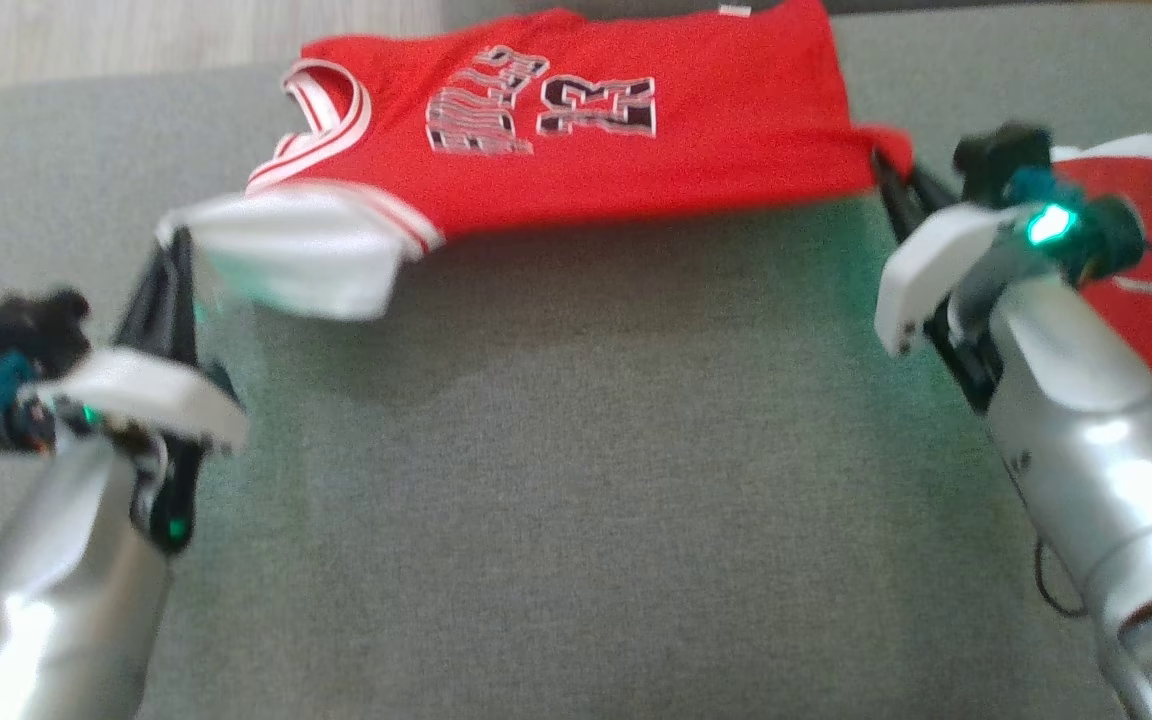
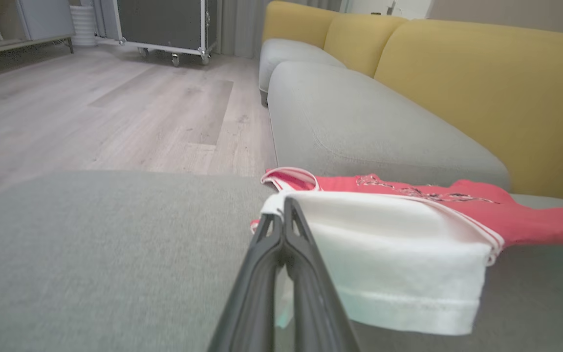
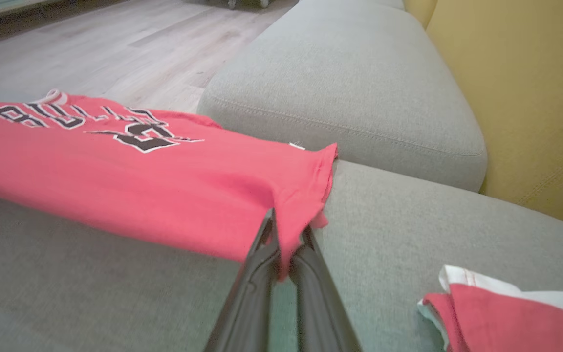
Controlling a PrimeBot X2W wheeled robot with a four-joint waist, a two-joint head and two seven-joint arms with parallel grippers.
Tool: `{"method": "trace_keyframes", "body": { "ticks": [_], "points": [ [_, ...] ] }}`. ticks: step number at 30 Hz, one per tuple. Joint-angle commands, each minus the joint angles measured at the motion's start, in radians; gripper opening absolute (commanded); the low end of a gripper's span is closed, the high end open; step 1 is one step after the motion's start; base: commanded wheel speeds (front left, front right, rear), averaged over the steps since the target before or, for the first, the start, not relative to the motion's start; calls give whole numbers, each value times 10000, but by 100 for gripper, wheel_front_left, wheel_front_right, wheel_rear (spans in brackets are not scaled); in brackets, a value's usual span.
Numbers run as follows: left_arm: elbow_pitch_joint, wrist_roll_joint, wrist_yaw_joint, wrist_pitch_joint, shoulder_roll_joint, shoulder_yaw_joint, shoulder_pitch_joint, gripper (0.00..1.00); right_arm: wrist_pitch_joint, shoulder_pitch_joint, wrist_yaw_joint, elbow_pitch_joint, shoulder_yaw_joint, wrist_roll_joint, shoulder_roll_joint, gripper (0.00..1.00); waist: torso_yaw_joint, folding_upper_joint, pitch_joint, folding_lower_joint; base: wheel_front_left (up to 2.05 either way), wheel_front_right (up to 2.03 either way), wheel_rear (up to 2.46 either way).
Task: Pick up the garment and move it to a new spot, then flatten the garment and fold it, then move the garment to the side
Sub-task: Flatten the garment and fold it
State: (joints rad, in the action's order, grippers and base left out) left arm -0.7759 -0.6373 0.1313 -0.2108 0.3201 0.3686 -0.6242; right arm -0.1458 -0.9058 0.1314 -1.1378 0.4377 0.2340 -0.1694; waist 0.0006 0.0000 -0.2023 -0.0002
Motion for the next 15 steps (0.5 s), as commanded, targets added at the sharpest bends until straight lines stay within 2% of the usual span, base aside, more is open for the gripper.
{"method": "trace_keyframes", "body": {
  "ticks": [1,5,6,9,15],
  "points": [
    [554,-160,-22,120,659,-229,8,0,152,212,-7,369,473,339,-192,0,-8,0,325,2,0,0,0],
    [1454,-425,-12,636,996,143,848,0,520,622,-7,832,1375,1081,-686,0,7,0,644,2,0,0,0],
    [2108,-539,-10,973,1307,381,1384,0,732,885,-7,1211,1887,1580,-1071,0,16,0,854,2,0,0,0],
    [2964,-766,-9,1359,1702,444,2150,0,1004,1302,-7,1790,2586,2244,-1626,0,-21,0,1149,2,0,0,0],
    [4532,-1110,-223,2075,2254,503,3604,0,1315,2129,-7,2775,3389,3340,-2557,0,-137,0,1706,2,0,0,0]
  ]
}}
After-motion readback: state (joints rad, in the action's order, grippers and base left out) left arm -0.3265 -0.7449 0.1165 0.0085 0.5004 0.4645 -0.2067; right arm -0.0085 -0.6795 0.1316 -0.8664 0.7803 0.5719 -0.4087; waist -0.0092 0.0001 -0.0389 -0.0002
